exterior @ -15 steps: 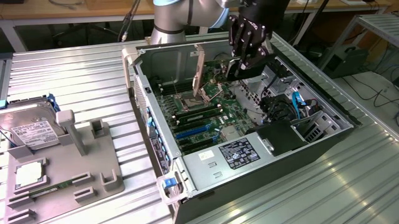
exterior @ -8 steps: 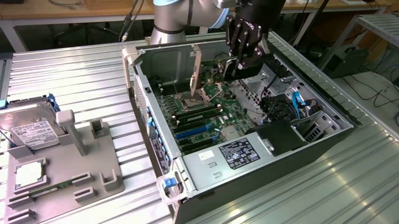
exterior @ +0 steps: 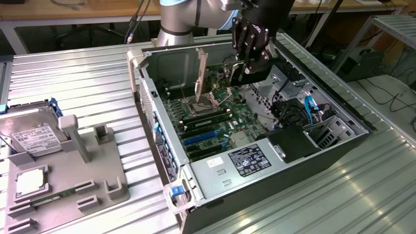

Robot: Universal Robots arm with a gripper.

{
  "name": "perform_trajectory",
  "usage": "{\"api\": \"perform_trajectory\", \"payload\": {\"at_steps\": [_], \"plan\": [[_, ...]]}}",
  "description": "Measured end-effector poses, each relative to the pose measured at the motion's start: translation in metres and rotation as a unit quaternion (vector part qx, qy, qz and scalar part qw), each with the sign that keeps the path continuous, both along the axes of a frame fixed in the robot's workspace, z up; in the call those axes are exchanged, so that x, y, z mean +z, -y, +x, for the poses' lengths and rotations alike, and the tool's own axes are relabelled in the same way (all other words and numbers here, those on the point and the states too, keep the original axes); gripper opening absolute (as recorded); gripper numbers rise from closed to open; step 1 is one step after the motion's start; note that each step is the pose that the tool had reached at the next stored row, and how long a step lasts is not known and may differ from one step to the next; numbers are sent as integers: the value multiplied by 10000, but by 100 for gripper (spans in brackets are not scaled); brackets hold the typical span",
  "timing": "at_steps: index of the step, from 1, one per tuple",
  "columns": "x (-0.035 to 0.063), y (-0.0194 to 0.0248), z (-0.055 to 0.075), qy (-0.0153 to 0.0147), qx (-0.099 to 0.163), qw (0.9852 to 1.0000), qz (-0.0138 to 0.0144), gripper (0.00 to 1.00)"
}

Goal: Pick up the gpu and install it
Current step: 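Insert the gpu into the slot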

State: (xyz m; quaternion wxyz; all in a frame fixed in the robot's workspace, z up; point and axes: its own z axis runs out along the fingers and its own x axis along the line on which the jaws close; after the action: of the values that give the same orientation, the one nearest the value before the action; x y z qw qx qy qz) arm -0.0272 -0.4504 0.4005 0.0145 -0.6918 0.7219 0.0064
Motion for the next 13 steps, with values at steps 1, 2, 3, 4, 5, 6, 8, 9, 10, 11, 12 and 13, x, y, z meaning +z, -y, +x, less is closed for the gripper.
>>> {"api": "perform_trajectory", "payload": {"at_steps": [1,2,3,4,5,6,8,9,10,11,12,13], "plan": [[-2,0,-9,0,0,10000,0,28],[-4,0,-14,0,0,10000,0,28],[-6,0,-21,0,0,10000,0,28],[-9,0,-29,0,0,10000,0,28],[-11,0,-34,0,0,10000,0,28],[-14,0,-40,0,0,10000,0,28],[-22,0,-49,-2,0,10000,1,28],[-25,0,-53,-4,0,10000,0,28],[-29,0,-55,-9,0,10000,1,28],[-33,0,-57,-18,1,10000,1,28],[-38,0,-60,-32,1,10000,0,28],[-43,0,-62,-44,0,10000,0,28]]}}
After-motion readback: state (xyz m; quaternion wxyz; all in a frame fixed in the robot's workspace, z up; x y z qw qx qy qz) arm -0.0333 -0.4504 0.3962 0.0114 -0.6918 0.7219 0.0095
